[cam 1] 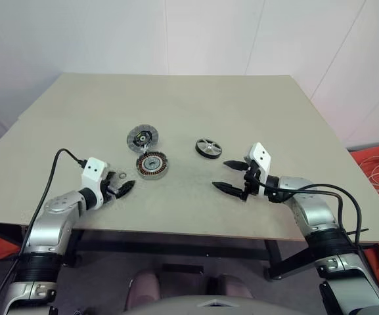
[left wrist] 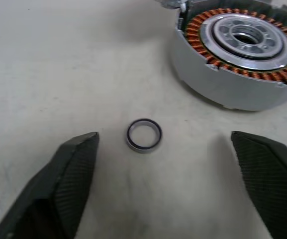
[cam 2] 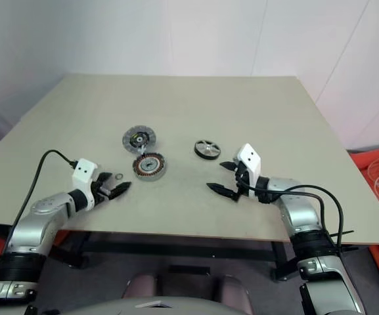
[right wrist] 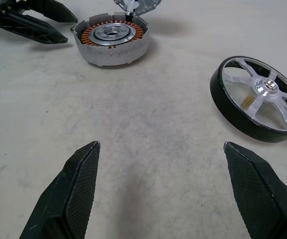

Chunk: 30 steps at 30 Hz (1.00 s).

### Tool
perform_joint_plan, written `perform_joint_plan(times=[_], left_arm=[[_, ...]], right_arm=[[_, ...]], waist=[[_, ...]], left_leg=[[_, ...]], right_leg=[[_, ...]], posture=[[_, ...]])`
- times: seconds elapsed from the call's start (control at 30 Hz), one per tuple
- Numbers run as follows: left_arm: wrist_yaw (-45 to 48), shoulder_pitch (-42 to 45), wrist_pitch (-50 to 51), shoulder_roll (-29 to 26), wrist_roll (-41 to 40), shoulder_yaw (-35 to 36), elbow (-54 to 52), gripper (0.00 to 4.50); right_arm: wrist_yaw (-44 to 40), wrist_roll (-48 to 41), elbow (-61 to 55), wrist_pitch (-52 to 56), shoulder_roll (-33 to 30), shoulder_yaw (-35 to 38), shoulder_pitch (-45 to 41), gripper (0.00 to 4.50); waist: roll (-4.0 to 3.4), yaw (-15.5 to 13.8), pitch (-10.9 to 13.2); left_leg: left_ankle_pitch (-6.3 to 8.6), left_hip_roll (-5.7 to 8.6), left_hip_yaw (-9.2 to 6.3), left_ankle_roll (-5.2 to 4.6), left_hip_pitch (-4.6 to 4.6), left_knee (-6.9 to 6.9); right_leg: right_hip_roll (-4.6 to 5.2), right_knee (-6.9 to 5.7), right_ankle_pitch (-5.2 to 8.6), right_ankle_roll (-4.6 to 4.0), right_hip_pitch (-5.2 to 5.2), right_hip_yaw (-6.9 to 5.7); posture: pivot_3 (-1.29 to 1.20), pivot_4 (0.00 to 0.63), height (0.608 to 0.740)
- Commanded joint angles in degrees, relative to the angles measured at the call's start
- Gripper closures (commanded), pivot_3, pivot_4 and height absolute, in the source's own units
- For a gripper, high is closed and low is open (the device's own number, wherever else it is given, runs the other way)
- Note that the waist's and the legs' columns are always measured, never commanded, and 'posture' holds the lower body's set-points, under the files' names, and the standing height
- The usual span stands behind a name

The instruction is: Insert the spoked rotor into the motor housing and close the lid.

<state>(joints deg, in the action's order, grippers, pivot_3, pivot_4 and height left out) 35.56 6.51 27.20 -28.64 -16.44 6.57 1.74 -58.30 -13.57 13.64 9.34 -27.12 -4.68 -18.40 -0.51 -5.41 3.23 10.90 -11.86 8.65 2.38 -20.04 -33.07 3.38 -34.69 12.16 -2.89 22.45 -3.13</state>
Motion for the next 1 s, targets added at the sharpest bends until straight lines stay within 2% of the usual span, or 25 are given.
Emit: perform_joint_plan(times=[0.03, 0.13, 0.33, 0.43, 0.57, 0.73, 0.9, 1.0], left_arm=[[-1.2, -0.4, 0.4, -1.0, -1.0, 2.6, -5.4, 0.09], [-0.5, -1.4, 1.9, -2.2, -1.6, 2.4, -9.3, 0.09], [6.2, -1.3, 5.0, -10.4, 0.2, -3.0, -15.7, 0.09], [10.8, 2.8, 7.4, -15.6, 1.0, -7.5, -17.8, 0.09], [17.0, 14.3, 8.9, -19.0, 4.7, -16.8, -15.8, 0.09], [25.3, 28.6, 10.0, -17.9, 9.9, -28.7, -9.3, 0.09], [32.3, 37.9, 9.5, -17.2, 18.5, -40.3, -1.8, 0.09], [34.4, 41.7, 9.4, -15.4, 21.5, -43.2, 1.9, 0.09]], right_arm=[[-0.3, -1.1, -3.2, 0.2, -0.8, 0.9, -0.2, 0.0], [-0.5, -1.1, -3.4, 0.4, -0.9, 0.9, -0.1, 0.0], [-0.7, -1.0, -3.1, 0.6, -0.9, 0.9, -0.5, 0.0], [-0.7, -1.1, -3.2, 0.7, -0.8, 0.8, -0.6, 0.0], [-0.6, -1.0, -2.7, 0.5, -0.6, 0.8, -1.0, 0.0], [-0.8, -1.6, -3.5, 0.6, -0.6, 1.1, -0.5, 0.0], [-1.7, -2.5, -5.7, 1.3, -1.2, 1.4, 0.9, 0.0], [-2.4, -3.2, -7.1, 2.1, -1.8, 1.6, 1.5, 0.0]], waist=[[0.0, 0.0, 0.0], [0.0, 0.0, 0.0], [0.0, 0.0, 0.0], [0.0, -0.1, 0.0], [0.0, -0.2, 0.0], [-0.02, 0.1, 0.0], [-0.04, 0.1, 0.0], [-0.04, -0.1, 0.0]], left_leg=[[0.0, 0.0, 0.0, 0.0, 0.0, 0.0], [0.0, -0.01, 0.0, 0.0, 0.01, 0.0], [0.0, -0.01, 0.0, 0.0, 0.02, 0.01], [0.0, 0.0, -0.01, 0.0, 0.04, 0.01], [-0.01, 0.02, -0.03, 0.01, 0.05, -0.02], [-0.03, 0.02, 0.0, 0.04, 0.09, -0.03], [-0.03, 0.03, 0.02, 0.06, -0.06, 0.04], [-0.02, 0.03, 0.02, 0.04, -0.13, 0.06]], right_leg=[[0.0, 0.0, 0.0, 0.0, 0.01, 0.0], [-0.01, 0.0, 0.0, 0.0, 0.01, 0.0], [-0.02, -0.01, 0.01, 0.01, 0.02, 0.0], [-0.01, -0.01, 0.01, 0.02, 0.01, 0.01], [0.0, -0.03, 0.01, 0.01, -0.07, 0.01], [-0.01, -0.06, 0.0, 0.0, -0.06, 0.06], [-0.06, -0.06, -0.15, -0.33, 0.13, 0.05], [-0.02, -0.04, -0.14, -0.35, 0.15, 0.05]], posture=[[0.0, 0.0, 0.74], [0.0, 0.0, 0.74], [0.0, 0.0, 0.74], [0.0, 0.0, 0.74], [0.0, 0.0, 0.74], [0.0, 0.0, 0.74], [0.0, 0.0, 0.74], [0.0, 0.0, 0.74]])
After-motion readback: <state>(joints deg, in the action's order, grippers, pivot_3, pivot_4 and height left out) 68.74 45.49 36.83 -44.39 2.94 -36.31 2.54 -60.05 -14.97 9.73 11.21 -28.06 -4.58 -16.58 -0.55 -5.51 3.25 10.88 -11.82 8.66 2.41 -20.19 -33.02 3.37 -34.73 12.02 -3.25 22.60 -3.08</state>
